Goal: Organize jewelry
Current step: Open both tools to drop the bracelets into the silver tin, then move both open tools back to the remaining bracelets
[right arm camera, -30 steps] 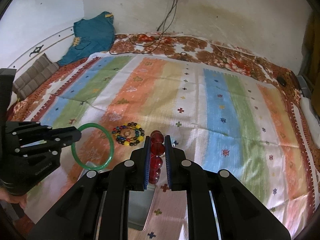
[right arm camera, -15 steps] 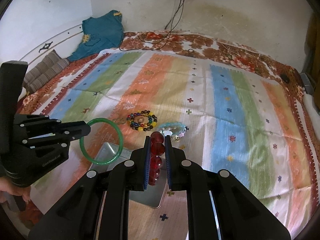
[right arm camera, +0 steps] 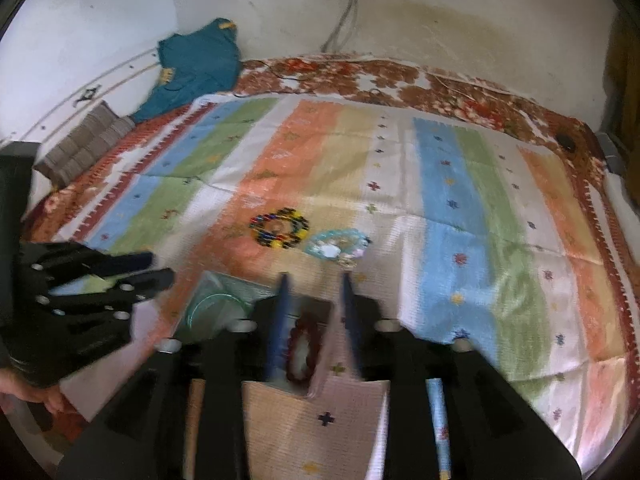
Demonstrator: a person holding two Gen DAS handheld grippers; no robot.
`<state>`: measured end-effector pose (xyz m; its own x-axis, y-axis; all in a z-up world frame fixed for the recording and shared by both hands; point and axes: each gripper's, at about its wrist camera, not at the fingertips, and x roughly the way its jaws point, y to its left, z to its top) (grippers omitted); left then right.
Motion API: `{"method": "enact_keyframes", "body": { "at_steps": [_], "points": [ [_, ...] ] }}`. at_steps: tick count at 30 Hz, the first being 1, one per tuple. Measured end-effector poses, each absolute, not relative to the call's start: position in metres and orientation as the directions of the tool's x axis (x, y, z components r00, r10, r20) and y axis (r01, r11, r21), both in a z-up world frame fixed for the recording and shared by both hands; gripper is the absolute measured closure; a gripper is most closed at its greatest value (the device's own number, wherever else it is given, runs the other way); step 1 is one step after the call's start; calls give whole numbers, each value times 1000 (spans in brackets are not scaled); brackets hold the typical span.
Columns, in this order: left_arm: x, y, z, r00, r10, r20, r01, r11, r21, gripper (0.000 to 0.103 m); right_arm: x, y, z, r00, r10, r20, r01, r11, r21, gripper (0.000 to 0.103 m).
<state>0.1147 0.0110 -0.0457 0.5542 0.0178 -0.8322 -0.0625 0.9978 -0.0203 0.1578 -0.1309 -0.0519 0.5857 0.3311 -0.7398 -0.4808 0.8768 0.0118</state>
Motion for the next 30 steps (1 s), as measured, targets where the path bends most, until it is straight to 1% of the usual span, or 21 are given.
{"method": "enact_keyframes", "body": {
  "at_steps": [2,3,5,6,7,9,14,15,17,19,25,27,30],
  "points": [
    [114,14,-46,553,25,-833,-73,997,-18,70,163,-136,-55,584,316,-748,-460,888,17,66],
    [115,16,-46,550,27,-835,-76,997,-18,68,165,-138,-56,583,309,-751,-452,892,17,66],
    [115,19,-47,548,35,-836,-89,996,-16,65,169,-141,-58,582,301,-755,-439,898,20,61],
    [116,20,-48,548,37,-836,-94,995,-17,64,169,-142,-58,583,303,-754,-436,900,25,56],
    [116,21,-48,546,36,-837,-98,995,-22,63,170,-143,-58,584,304,-753,-432,902,30,55],
    [117,23,-48,546,35,-837,-103,994,-26,58,172,-144,-58,587,298,-753,-424,905,28,54],
    [121,28,-49,550,48,-834,-129,991,-28,50,179,-141,-63,571,292,-767,-430,903,23,52],
    [122,29,-50,549,50,-834,-134,990,-29,46,179,-140,-64,570,289,-769,-429,903,21,50],
    [124,32,-50,551,58,-832,-149,988,-30,44,183,-140,-65,567,288,-772,-428,903,22,47],
    [128,35,-50,555,65,-830,-164,986,-32,43,186,-139,-66,566,286,-773,-427,904,22,40],
    [139,36,-52,566,55,-823,-161,986,-45,39,199,-138,-71,564,263,-783,-412,911,9,38],
    [144,36,-54,563,62,-824,-163,986,-38,34,203,-136,-73,563,258,-785,-412,911,5,36],
    [150,38,-57,561,73,-825,-170,985,-29,30,209,-134,-75,558,256,-789,-410,912,5,35]
  ]
}}
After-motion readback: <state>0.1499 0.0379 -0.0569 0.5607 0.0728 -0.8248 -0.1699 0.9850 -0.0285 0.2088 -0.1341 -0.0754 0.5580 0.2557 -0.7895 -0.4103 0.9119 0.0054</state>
